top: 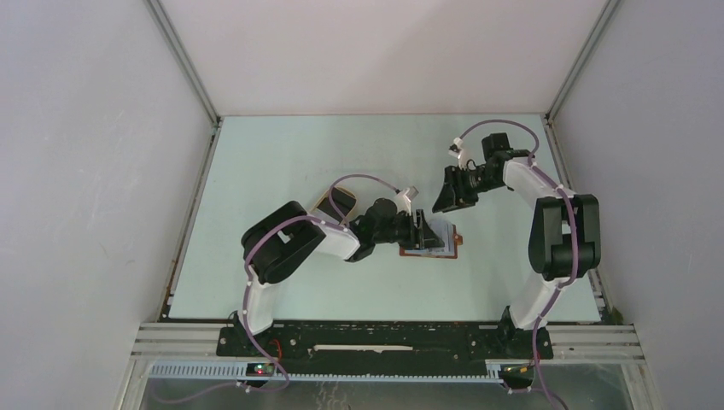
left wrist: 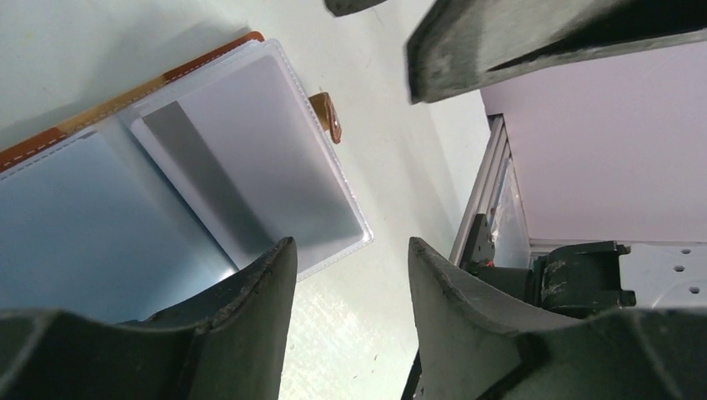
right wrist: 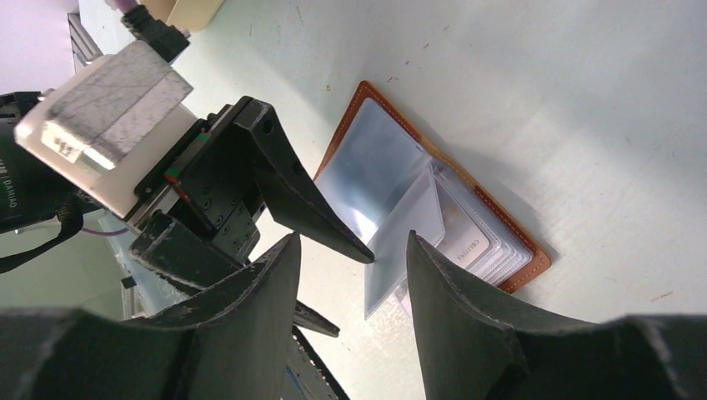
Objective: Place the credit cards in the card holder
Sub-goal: Turn over the card slot in the card holder.
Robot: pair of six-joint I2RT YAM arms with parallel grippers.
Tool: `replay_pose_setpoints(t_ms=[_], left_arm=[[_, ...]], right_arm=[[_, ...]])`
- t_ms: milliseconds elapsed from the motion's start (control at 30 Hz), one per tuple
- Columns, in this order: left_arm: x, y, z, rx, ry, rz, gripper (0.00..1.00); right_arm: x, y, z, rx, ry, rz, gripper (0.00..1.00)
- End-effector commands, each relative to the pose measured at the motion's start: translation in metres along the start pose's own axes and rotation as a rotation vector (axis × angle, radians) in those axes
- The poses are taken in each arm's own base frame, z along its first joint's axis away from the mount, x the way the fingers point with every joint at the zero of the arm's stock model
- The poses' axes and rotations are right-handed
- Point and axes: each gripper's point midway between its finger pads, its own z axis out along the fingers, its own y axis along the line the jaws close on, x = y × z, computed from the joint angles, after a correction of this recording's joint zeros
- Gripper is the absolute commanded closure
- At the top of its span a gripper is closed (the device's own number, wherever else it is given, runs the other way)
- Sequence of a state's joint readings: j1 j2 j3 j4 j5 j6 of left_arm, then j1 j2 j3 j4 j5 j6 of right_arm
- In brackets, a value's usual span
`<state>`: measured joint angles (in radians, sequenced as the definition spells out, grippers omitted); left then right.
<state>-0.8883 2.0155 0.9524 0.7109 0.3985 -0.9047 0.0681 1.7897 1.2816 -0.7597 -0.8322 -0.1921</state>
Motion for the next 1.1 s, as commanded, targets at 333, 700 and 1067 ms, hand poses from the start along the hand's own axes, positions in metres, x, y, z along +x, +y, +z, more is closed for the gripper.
replay_pose_setpoints(t_ms=[333, 700, 1067], left_arm=[[-0.014, -0.009, 0.022, 0.002, 0.024, 0.044, 0.6], [-0.003, 0.001, 0.019, -0.033, 0.063, 0.044, 0.61], [-0.027, -0.04, -0.041, 0.001, -0.073, 0.219, 0.52]], right_arm=[[0.003, -0.005, -0.001, 0.018, 0.014, -0.032, 0.82], [0.03, -0.034, 0.03, 0.117, 0.165, -0.009, 0.88], [0.046, -0.061, 0.038, 0.243, 0.268, -0.03, 0.89]])
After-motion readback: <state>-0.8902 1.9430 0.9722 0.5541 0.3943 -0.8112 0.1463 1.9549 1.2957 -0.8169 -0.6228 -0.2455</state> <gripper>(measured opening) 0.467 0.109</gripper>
